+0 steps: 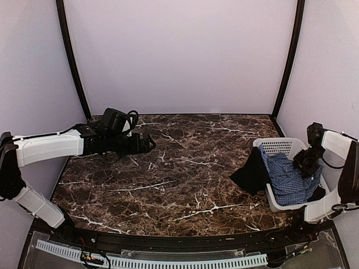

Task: Fold and stack the mixed laundry pile
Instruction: Pick up the crumpled shirt from the bin, then place the crumpled shirt at the center of the board, then pick up the crumpled shirt from the center of the board.

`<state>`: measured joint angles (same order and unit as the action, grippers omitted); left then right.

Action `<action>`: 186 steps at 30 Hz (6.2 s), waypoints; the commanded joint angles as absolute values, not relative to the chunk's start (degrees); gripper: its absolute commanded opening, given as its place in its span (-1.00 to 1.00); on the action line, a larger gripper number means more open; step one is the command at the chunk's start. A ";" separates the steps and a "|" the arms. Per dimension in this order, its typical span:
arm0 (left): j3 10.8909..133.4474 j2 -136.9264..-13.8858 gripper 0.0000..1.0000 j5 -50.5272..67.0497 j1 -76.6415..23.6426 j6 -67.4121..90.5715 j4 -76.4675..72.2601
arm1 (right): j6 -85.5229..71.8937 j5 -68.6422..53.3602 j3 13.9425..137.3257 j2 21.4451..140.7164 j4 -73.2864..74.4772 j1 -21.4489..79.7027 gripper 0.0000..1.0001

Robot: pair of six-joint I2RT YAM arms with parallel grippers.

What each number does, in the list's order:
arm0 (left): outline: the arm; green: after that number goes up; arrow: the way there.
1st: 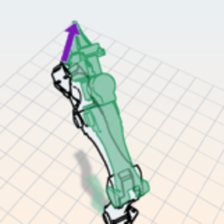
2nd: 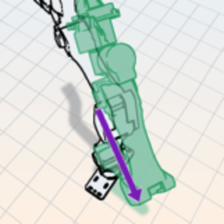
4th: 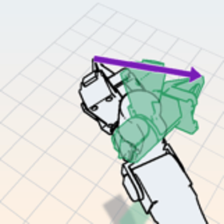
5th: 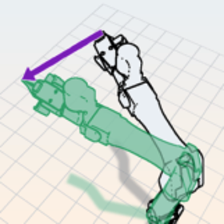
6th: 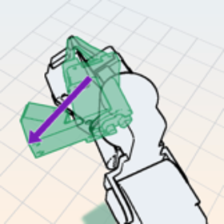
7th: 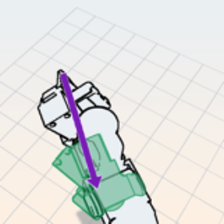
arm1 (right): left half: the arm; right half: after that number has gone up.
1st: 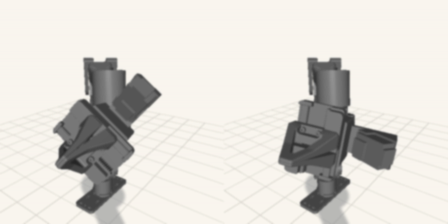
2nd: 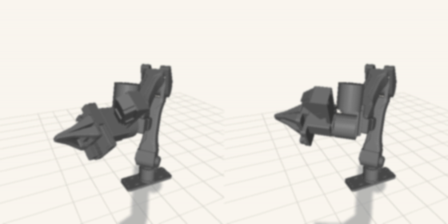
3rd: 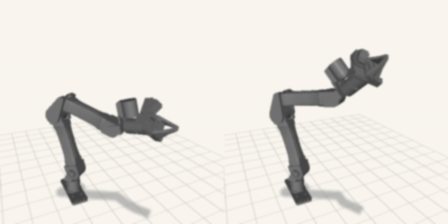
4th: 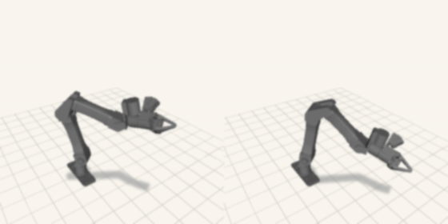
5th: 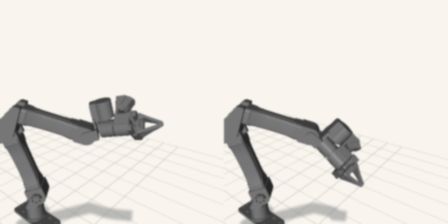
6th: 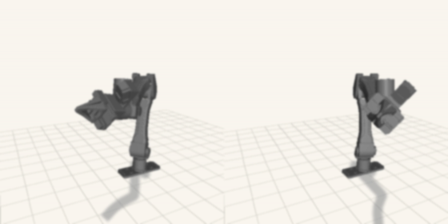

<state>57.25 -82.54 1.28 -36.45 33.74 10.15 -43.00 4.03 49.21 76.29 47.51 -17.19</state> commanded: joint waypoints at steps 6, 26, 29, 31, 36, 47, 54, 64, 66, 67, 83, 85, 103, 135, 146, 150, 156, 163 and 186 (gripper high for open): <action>56.70 -78.10 0.98 2.99 -34.64 35.25 11.13 | -36.35 -3.38 56.03 68.94 44.47 -17.84 -1.00; 60.08 -69.27 0.98 3.36 -28.78 34.12 19.05 | -30.28 -28.17 110.73 77.09 31.15 0.69 -1.00; 62.62 -68.49 0.98 0.91 -27.14 33.58 22.24 | -30.91 -29.95 121.21 85.33 29.82 8.98 -1.00; 64.07 -68.16 0.98 0.72 -26.26 33.45 25.00 | -30.50 -30.20 130.15 90.97 29.82 15.05 -1.00; 66.49 -66.06 0.98 -2.98 -23.92 34.91 28.62 | -34.22 -33.04 150.17 106.76 27.29 25.12 -1.00; 69.25 -60.02 0.98 -4.56 -18.86 34.99 31.71 | -44.71 -40.87 139.82 113.09 9.45 27.31 -0.40; 66.63 -61.28 0.98 -0.35 -18.64 34.88 31.26 | -38.64 -29.48 84.56 98.04 7.68 16.86 0.79; 55.47 -65.22 0.95 6.41 -19.36 39.70 31.78 | -19.06 -28.37 78.93 94.80 17.36 23.78 0.76; 52.51 -65.01 0.88 5.71 -19.84 42.84 32.43 | -16.81 -28.01 81.54 97.91 18.36 26.59 0.74; 50.41 -64.53 0.85 5.01 -20.47 43.79 32.47 | -16.11 -28.08 83.13 99.89 18.73 27.82 0.73; 43.27 -73.24 0.97 -1.22 -27.55 55.05 36.08 | -6.13 -11.17 118.76 131.12 35.19 44.46 0.83; 43.55 -76.56 0.98 -1.37 -28.19 55.02 35.61 | -5.74 -8.29 121.49 133.84 37.26 44.57 0.83; 39.98 -85.68 -0.26 6.97 -32.08 51.04 27.16 | -11.25 -3.43 96.45 123.65 34.90 34.83 0.77; 87.06 -70.82 -1.00 9.50 -31.73 26.33 36.64 | -6.82 -17.97 107.89 120.10 26.49 26.78 0.79; 91.04 -72.95 -1.00 8.95 -31.01 24.63 37.91 | -4.66 -10.16 122.37 136.43 34.87 26.99 0.50; 90.40 -71.67 -1.00 6.80 -30.58 24.27 38.30 | -5.57 -6.78 116.09 133.94 34.61 26.73 -0.26; 90.12 -69.02 -1.00 1.39 -28.28 22.66 40.52 | -11.16 -7.86 91.66 115.29 26.34 26.63 -1.00; 89.50 -67.95 -1.00 11.64 -27.59 12.83 38.58 | -12.38 -16.66 72.10 96.22 23.69 26.62 0.09; 82.49 -57.12 -1.00 46.37 -32.78 -17.22 40.94 | 23.14 -43.35 85.92 98.69 16.02 41.64 0.63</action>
<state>83.70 -58.74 40.10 -32.60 -12.78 39.57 16.86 -42.68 82.81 97.30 15.94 39.31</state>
